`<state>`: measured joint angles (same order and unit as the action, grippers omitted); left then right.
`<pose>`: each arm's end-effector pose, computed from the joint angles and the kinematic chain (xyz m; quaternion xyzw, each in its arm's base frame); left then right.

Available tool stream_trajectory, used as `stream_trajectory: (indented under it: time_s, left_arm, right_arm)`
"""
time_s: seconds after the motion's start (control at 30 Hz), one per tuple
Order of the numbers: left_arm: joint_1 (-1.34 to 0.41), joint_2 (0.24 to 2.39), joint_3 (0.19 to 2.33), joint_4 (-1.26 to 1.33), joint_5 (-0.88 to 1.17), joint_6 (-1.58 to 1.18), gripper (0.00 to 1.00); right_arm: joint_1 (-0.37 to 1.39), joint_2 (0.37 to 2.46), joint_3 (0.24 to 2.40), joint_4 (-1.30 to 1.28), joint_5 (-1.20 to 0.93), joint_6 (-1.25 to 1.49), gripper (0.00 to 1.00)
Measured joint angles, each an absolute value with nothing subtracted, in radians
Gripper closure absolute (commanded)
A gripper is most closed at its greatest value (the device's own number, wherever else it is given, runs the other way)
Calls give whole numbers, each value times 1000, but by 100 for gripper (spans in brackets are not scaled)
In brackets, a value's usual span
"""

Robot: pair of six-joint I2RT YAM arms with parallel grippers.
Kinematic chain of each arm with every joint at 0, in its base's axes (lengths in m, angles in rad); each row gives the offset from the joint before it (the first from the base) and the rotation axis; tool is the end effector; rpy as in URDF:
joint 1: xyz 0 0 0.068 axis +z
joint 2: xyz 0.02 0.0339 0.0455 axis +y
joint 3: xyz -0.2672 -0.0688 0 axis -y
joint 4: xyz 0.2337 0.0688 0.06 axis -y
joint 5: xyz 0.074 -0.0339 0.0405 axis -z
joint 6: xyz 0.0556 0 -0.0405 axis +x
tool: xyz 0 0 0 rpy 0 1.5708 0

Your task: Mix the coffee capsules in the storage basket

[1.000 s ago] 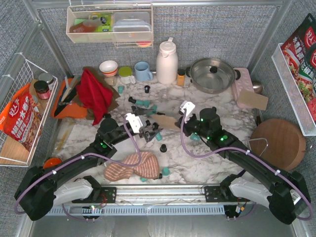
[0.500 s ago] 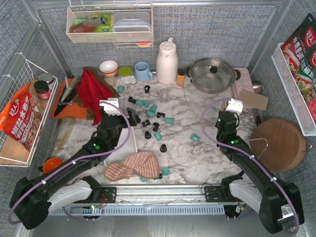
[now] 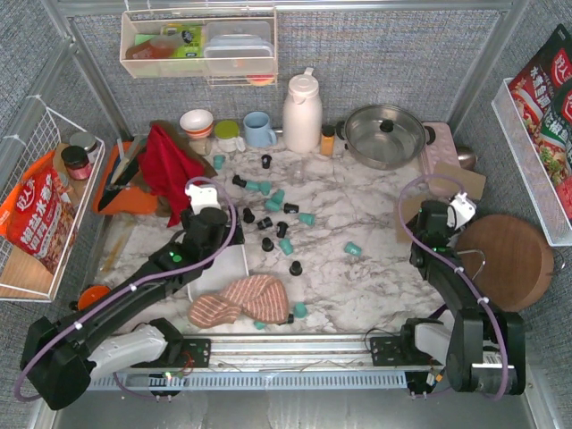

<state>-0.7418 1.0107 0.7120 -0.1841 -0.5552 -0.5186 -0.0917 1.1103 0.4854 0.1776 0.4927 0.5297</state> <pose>0.1867 -0.1314 0.2722 -0.0493 0.8336 -0.1039 0.5403 0.2334 -0.0479 0.2116 0.3746 0.7418 -0.0892 0.5491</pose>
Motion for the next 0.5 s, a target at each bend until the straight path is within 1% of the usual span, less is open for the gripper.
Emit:
stream_trajectory:
  time_s: [0.03, 0.07, 0.13, 0.2, 0.27, 0.33, 0.5]
  left_arm:
    - [-742, 1019, 716, -215, -545, -531, 1]
    - [-742, 1027, 717, -238, -538, -537, 1]
    - [-743, 1041, 722, -290, -515, -555, 1]
    - [-743, 1051, 731, -334, -493, -567, 1]
    - [-743, 1057, 744, -368, -475, -581, 1]
    - [-743, 1061, 756, -390, -457, -587, 1]
    - [-743, 1079, 793, -459, -396, -603, 1]
  right_arm:
    - [-104, 1114, 486, 165, 496, 540, 26]
    - [-110, 1116, 488, 152, 503, 545, 23]
    - [-113, 1116, 499, 125, 531, 545, 17]
    - [-113, 1112, 512, 104, 559, 544, 13]
    - [-102, 1107, 534, 81, 587, 529, 11]
    - [-55, 1097, 562, 67, 616, 492, 11]
    - [150, 1080, 618, 73, 636, 334, 11]
